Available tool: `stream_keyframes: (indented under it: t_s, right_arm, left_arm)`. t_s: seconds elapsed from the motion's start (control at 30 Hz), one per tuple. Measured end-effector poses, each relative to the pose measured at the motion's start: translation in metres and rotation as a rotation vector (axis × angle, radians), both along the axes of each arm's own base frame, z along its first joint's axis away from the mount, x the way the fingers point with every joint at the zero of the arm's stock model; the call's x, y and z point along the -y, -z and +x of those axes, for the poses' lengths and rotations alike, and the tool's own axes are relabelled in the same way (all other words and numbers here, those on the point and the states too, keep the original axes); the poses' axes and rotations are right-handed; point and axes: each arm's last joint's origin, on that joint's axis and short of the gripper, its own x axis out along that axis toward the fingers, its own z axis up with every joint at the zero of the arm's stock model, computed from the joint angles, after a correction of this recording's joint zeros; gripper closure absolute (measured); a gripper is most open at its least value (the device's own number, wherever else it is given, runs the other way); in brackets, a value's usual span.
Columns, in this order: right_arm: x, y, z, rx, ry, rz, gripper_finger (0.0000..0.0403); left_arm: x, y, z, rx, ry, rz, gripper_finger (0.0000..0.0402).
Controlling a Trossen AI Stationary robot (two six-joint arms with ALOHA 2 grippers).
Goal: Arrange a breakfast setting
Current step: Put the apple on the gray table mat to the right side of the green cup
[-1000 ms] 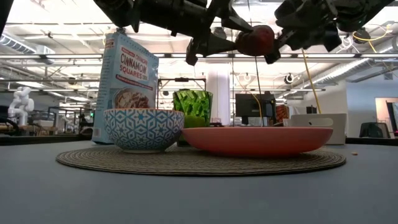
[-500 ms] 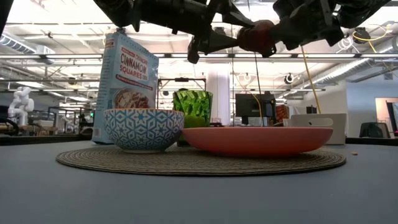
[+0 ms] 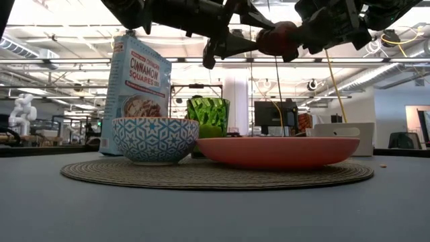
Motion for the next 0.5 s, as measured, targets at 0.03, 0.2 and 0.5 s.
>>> stream_keyframes:
  t_s: [0.03,0.2,0.5]
  right_arm:
    - [0.0,0.0,0.0,-0.001,0.001,0.002,0.015]
    - [0.0001,-0.0001,0.0,-0.006,0.005,0.02,0.0149]
    - [0.0001,-0.0001,0.0,-0.01,0.009,0.031,0.0149]
  left_arm:
    - [-0.0001,0.0,0.0,0.0,0.0,-0.001,0.0174]
    - [-0.0001,0.0,0.0,0.002,0.0,-0.006,0.0174]
    - [-0.0003,0.0,0.0,-0.004,-0.005,0.015,0.0174]
